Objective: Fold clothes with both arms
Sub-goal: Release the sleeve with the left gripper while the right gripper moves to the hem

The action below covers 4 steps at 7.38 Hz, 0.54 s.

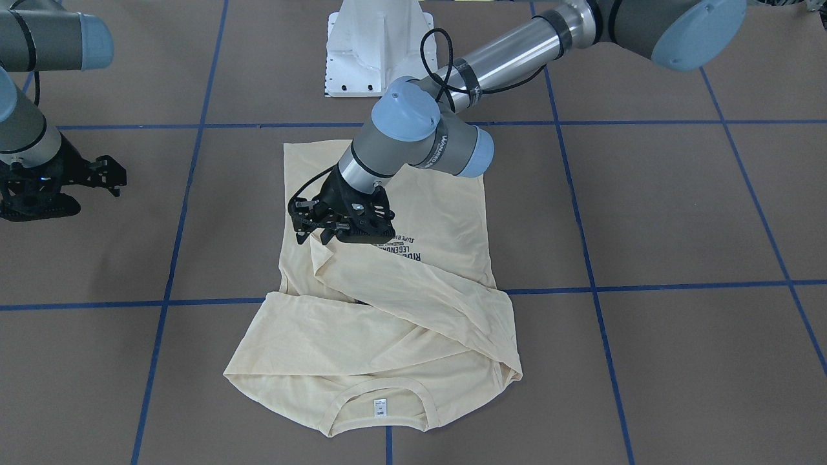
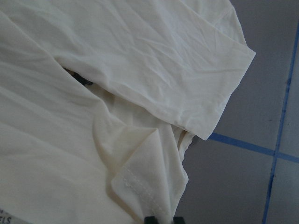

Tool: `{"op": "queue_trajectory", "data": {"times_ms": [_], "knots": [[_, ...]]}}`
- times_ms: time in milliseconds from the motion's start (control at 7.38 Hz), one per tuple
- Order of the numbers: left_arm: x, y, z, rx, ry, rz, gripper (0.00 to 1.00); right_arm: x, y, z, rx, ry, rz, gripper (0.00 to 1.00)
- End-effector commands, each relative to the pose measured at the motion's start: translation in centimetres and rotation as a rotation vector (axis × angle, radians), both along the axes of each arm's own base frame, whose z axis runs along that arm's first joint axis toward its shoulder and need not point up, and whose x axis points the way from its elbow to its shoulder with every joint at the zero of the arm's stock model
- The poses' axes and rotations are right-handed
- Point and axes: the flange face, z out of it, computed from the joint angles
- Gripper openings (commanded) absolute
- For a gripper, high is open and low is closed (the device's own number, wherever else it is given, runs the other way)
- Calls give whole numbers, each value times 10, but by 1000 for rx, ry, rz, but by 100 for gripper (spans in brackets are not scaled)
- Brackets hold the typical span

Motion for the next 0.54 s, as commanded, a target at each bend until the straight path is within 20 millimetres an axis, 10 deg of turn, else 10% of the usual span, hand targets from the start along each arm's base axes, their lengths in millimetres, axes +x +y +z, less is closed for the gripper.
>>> {"op": "queue_trajectory", "data": {"times_ms": [0,406], "knots": [[-2,3,-1,62,21,-24,100,-8,-2,-13,-8,-67,-17,100],[-21,5,35,45,-13,-30,100,-28,-14,-66,61,-186,35,100]]}}
